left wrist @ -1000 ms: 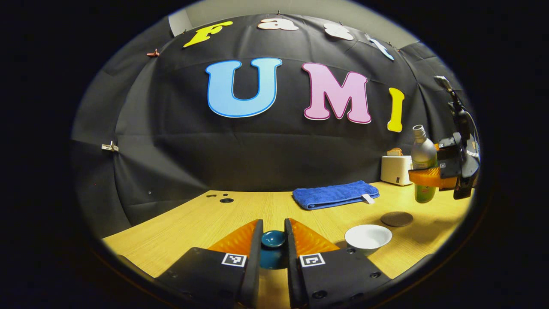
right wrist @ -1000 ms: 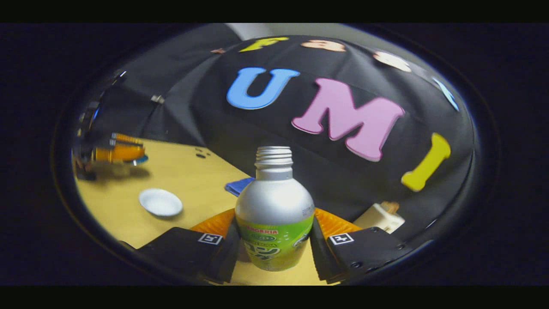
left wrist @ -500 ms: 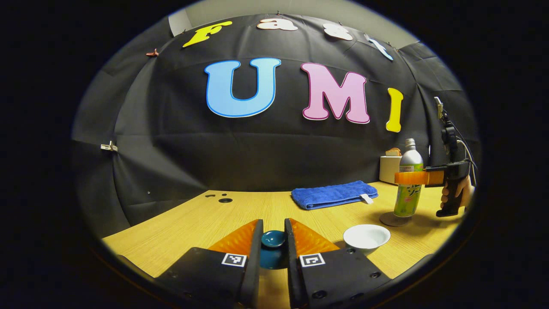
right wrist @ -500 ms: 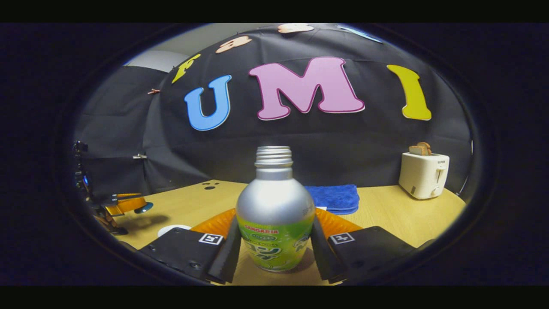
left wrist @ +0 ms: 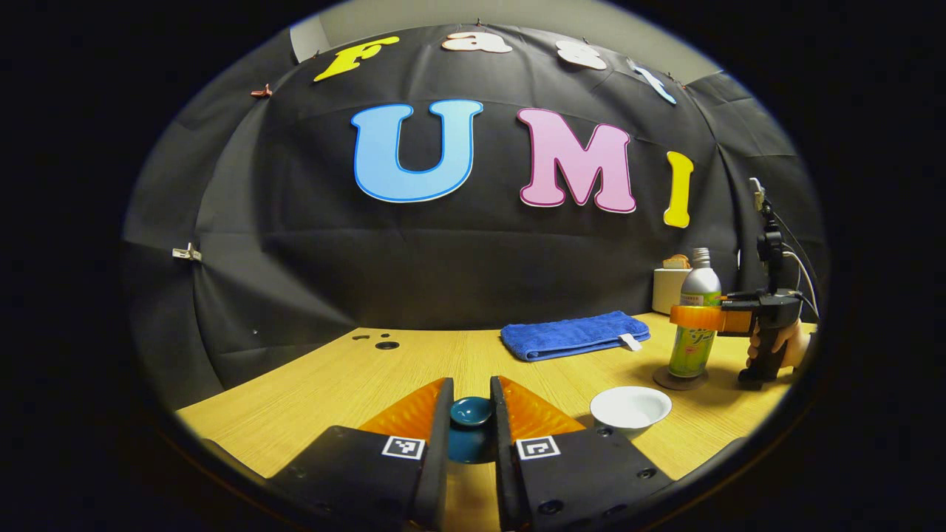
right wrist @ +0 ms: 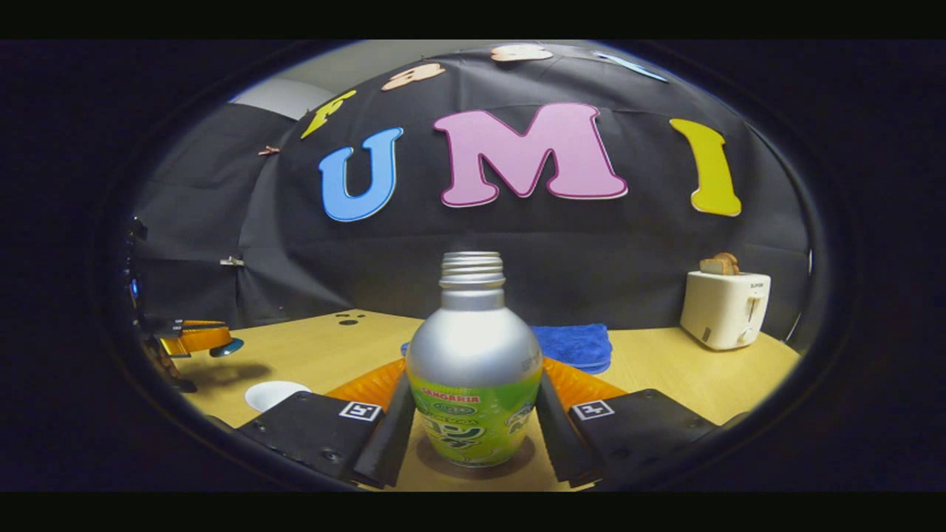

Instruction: Open the teacup lid with one hand, grasp the water bottle and pour water into the teacup with the other hand; after pouring, place the water bottle on the coaster and then close the teacup lid.

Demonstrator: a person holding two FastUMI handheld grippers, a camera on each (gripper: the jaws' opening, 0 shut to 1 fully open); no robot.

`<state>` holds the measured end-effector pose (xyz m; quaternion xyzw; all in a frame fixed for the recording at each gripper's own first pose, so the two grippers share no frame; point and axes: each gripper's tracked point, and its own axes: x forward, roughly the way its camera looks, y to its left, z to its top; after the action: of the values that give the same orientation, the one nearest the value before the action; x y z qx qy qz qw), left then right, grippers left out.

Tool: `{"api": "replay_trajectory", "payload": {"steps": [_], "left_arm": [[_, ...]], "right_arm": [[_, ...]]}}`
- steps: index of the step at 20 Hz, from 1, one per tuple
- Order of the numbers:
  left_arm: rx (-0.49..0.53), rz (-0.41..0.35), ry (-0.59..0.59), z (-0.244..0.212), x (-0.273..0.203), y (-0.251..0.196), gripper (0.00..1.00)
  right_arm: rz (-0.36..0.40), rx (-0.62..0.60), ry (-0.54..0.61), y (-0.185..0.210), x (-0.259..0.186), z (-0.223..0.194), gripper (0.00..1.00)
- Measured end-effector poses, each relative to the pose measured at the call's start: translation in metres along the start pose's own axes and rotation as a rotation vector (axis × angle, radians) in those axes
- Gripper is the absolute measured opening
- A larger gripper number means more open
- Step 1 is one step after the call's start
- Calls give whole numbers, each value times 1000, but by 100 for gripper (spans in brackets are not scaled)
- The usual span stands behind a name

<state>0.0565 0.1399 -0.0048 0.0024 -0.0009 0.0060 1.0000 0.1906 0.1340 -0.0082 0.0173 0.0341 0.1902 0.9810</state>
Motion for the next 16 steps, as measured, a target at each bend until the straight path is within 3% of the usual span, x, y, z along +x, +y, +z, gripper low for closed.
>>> {"api": "replay_trajectory", "payload": {"steps": [13, 15, 16], "left_arm": [[0, -6, 0, 0, 0, -1, 28], [0, -7, 0, 0, 0, -1, 31], [0, -7, 0, 0, 0, -1, 31]], "right_arm": [[-39, -36, 47, -7, -3, -16, 84], [-50, -40, 67, -11, -6, -19, 99], [-58, -39, 74, -12, -6, -20, 100]]}}
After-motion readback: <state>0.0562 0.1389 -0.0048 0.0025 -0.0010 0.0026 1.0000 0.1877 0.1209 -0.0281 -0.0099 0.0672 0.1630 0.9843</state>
